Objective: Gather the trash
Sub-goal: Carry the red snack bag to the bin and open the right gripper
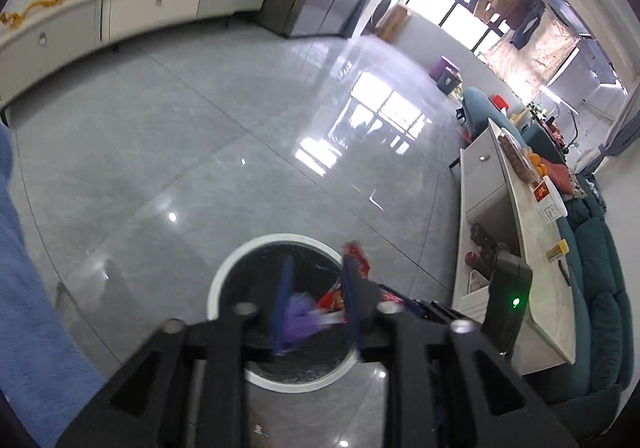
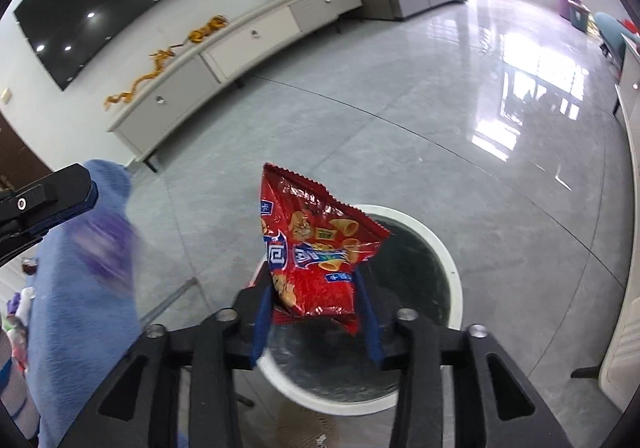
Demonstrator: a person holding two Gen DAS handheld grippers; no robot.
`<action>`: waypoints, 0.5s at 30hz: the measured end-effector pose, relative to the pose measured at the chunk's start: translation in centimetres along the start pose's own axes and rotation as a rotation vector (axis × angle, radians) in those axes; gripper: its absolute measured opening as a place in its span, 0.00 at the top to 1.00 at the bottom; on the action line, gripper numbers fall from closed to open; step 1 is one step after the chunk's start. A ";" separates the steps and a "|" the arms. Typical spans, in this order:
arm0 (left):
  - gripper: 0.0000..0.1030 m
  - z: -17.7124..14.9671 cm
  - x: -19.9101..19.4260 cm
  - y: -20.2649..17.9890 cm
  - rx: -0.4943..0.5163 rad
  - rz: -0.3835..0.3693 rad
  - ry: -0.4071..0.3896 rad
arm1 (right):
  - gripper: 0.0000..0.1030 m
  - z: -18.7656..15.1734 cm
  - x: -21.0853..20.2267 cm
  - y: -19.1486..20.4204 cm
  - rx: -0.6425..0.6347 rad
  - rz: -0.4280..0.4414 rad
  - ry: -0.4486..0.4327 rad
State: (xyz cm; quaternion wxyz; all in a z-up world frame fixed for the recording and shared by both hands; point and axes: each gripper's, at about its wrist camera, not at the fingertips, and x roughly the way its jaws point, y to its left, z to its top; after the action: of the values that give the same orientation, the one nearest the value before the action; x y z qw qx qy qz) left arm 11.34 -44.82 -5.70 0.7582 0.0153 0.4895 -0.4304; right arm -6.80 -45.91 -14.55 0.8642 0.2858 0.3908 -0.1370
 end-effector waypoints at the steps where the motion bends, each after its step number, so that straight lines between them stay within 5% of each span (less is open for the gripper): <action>1: 0.39 -0.1 0.3 0.0 -0.009 0.000 -0.001 | 0.56 -0.2 0.1 -0.3 0.006 -0.003 0.002; 7: 0.39 -0.7 -0.6 -0.5 0.005 0.005 -0.034 | 0.55 -0.1 -0.4 -1.9 0.032 -0.003 -0.009; 15: 0.40 -2.7 -7.4 -0.5 0.042 0.109 -0.144 | 0.55 0.5 -5.6 -0.9 0.043 0.018 -0.129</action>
State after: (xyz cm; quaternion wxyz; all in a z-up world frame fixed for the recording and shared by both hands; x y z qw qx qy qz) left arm 7.92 -39.18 -1.34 0.8134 0.0267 0.4230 -0.3985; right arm -10.59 -46.89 -10.42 0.8825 0.2984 0.3284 -0.1556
